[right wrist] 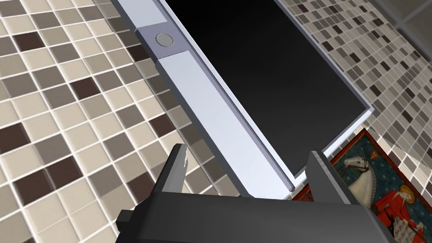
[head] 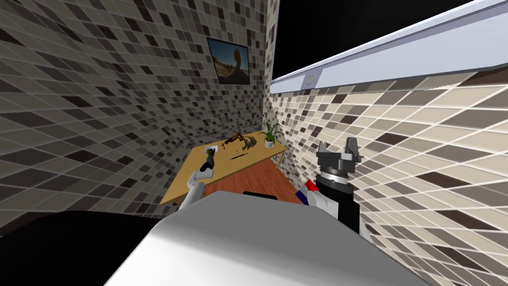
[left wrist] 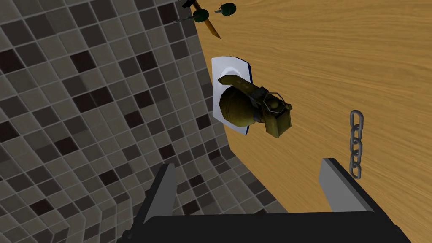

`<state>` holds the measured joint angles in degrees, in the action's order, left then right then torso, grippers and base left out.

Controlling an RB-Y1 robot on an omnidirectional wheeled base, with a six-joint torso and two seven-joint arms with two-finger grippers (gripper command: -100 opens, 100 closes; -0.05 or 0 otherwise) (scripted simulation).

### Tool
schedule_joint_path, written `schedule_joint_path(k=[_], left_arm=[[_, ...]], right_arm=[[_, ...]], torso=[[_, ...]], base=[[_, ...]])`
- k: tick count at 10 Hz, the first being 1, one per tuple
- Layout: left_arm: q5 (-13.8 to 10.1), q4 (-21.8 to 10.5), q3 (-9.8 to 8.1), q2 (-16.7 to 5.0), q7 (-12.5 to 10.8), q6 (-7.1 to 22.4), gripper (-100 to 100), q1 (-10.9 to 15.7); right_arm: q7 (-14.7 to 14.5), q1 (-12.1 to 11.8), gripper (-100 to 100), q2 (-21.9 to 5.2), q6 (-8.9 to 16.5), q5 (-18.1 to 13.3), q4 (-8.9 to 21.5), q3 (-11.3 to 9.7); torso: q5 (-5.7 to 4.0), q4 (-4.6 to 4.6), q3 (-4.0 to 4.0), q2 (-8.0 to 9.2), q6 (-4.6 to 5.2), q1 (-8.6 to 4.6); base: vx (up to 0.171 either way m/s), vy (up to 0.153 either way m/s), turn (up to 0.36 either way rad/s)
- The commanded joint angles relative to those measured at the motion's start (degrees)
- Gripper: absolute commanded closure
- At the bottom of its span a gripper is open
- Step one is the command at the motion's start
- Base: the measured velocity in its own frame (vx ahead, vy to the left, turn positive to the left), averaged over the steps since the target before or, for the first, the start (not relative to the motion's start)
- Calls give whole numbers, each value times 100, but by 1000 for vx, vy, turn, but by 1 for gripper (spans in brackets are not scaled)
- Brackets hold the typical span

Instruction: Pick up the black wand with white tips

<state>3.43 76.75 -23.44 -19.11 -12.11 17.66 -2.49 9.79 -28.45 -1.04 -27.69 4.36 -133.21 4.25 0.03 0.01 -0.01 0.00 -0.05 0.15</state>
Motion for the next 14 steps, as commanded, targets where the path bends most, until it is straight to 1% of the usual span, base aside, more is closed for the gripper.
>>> schedule_joint_path(k=[1,2,3,4,5,6,7,8,9,10,12,13,14], left_arm=[[-44,-286,-151,-124,-93,286,-100,182],[-44,-446,-151,-124,-93,357,-100,182],[-71,-634,-286,-227,-167,546,-100,373],[-71,-848,-286,-227,-167,597,-100,373],[-71,-855,-286,-227,-167,597,-100,373],[-99,-1093,-420,-325,-238,832,-100,562],[-99,-1262,-420,-325,-238,832,-100,562],[-128,-1527,-553,-419,-306,1040,-100,751],[-128,-1625,-553,-419,-306,1059,-100,751],[-158,-1795,-683,-509,-371,1279,-100,937],[-158,-2063,-683,-509,-371,1279,-100,937],[-189,-2344,-811,-596,-433,1490,-100,1119],[-189,-2454,-811,-596,-433,1490,-100,1119]], right_arm=[[0,0,0,0,0,0,0,0],[0,1,0,0,0,0,0,0],[0,0,0,0,0,0,0,0],[0,1,0,0,0,0,0,0],[0,0,0,0,0,0,0,0],[0,-1,0,0,0,0,0,0],[0,1,0,0,0,0,0,0],[0,-1,0,0,0,0,0,0],[0,0,0,0,0,0,0,0],[0,-1,0,0,0,0,0,0],[0,-1,0,0,0,0,0,0],[0,-1,0,0,0,0,0,1],[0,0,0,0,0,0,0,0]], torso=[[0,0,0,0,0,0],[0,0,0,-1,4,-1],[0,-1,1,-1,-1,0],[0,0,2,-4,4,1],[1,-1,2,-4,-1,2],[0,-1,3,-4,-3,-1],[-1,-1,4,-7,5,-2],[1,-2,5,-8,-1,0],[0,-1,4,-8,2,2],[1,-2,5,-8,-2,3],[2,-3,6,-11,-2,5],[1,-3,5,-9,-4,1],[0,-2,6,-12,2,0]], base=[[-10,7,-244],[-7,12,-133],[-4,12,-216],[0,16,-160],[1,7,4],[5,3,-242],[6,14,-159],[6,17,-223],[8,20,-151],[14,22,-201],[10,20,-82],[16,12,-229],[16,22,-163]])
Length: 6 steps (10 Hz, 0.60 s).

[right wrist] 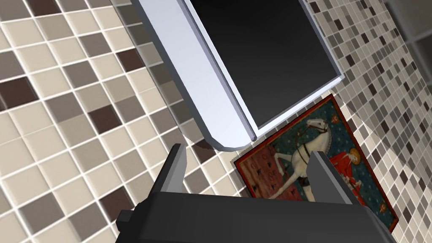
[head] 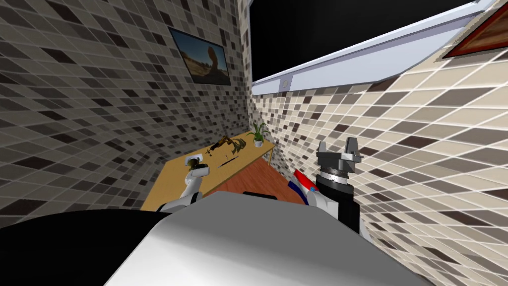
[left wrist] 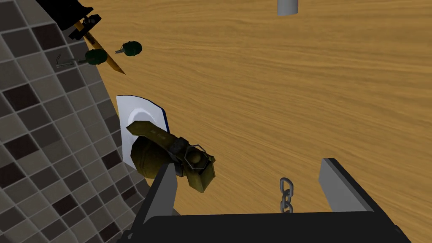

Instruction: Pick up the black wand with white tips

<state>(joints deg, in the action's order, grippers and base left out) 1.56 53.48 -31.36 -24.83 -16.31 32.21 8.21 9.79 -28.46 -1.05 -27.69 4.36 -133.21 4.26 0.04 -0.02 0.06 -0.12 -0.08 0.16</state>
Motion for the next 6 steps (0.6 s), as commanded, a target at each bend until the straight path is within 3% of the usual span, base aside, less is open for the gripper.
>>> schedule_joint_path(k=[1,2,5,6], left_arm=[[-33,-286,-143,-109,-71,238,-100,225],[-33,-443,-143,-109,-71,238,-100,225],[-96,-1193,-381,-277,-177,601,-100,557],[-96,-1234,-381,-277,-177,611,-100,557]], right_arm=[[0,0,0,0,0,0,0,0],[0,1,0,0,0,0,0,0],[0,0,0,0,0,0,0,0],[0,0,0,0,0,0,0,0]], torso=[[0,0,0,0,0,0],[-1,1,1,-2,7,2],[1,-1,3,-5,-2,6],[1,-1,4,-8,2,8]], base=[[17,25,-295],[19,33,-112],[30,37,-171],[27,40,-150]])
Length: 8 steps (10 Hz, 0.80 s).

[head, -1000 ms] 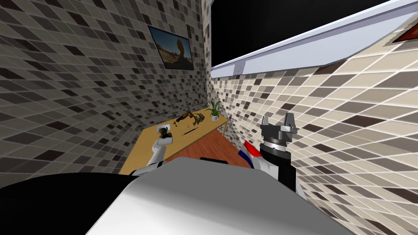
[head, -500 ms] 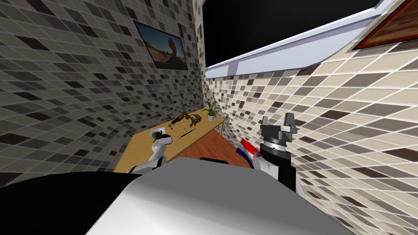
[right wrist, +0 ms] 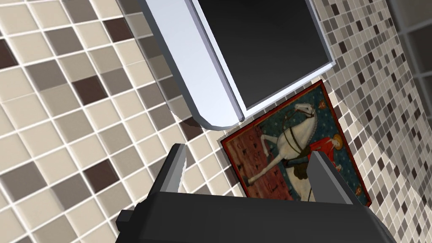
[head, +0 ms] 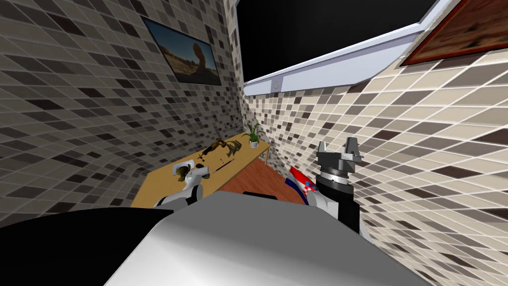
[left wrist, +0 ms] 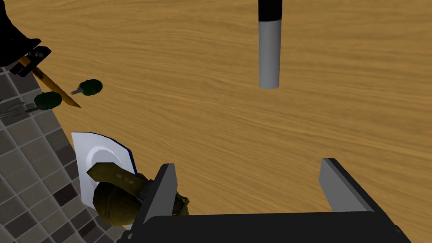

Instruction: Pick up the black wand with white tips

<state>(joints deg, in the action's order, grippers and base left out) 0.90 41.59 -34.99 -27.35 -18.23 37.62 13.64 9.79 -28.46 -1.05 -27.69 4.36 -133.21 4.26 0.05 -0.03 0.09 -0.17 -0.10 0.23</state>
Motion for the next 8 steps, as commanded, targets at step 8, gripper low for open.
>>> schedule_joint_path(k=[8], left_arm=[[-177,-1541,-512,-398,-181,795,-100,685]], right_arm=[[0,-1,0,0,0,0,0,1]], torso=[[2,-2,3,-4,-5,6]], base=[[32,47,-182]])
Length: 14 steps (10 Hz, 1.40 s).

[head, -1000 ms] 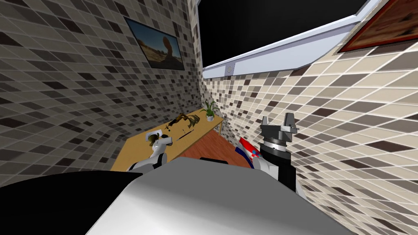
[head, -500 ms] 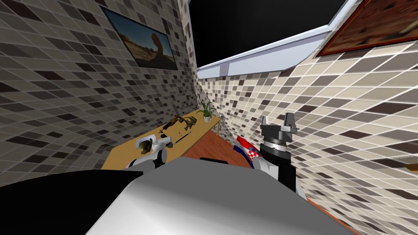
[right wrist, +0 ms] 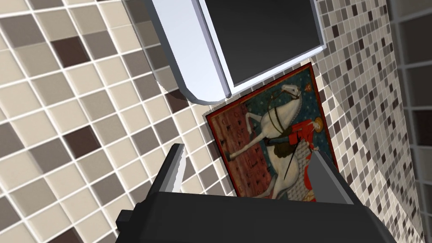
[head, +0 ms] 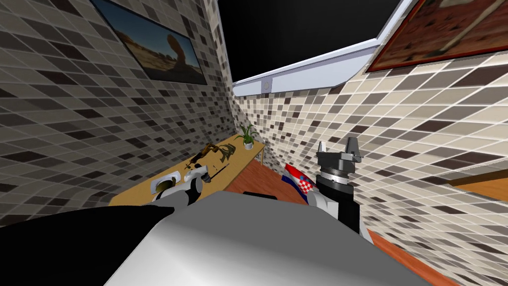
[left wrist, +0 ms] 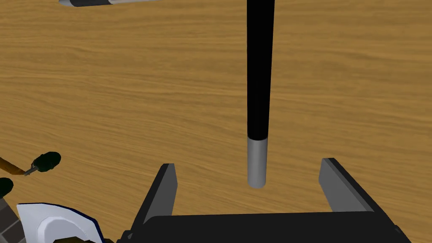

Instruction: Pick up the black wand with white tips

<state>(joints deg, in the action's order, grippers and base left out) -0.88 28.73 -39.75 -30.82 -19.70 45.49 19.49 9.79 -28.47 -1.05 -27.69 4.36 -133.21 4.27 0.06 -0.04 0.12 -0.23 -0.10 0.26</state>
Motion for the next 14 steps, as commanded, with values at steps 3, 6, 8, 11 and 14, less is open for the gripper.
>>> schedule_joint_path(k=[3,6,8,11,14], left_arm=[[-24,-524,-112,-110,-60,115,-100,205],[-47,-737,-181,-161,-84,208,-100,301],[-84,-1080,-292,-239,-120,356,-100,460],[-110,-1301,-364,-284,-142,450,-100,567],[-116,-1325,-381,-287,-148,499,-100,585]], right_arm=[[0,0,0,0,0,0,0,0],[0,0,0,0,0,0,0,0],[0,0,0,0,0,0,0,0],[0,0,0,0,0,0,0,0],[0,-1,0,0,0,0,0,0]], torso=[[-2,1,-4,8,-5,-12],[-2,1,-3,5,-1,-7],[-1,0,-2,3,-2,-4],[-2,1,-3,5,-3,-7],[-3,1,-4,8,-6,-13]], base=[[18,28,-81],[22,37,-104],[32,54,-137],[21,41,-86],[10,22,-31]])
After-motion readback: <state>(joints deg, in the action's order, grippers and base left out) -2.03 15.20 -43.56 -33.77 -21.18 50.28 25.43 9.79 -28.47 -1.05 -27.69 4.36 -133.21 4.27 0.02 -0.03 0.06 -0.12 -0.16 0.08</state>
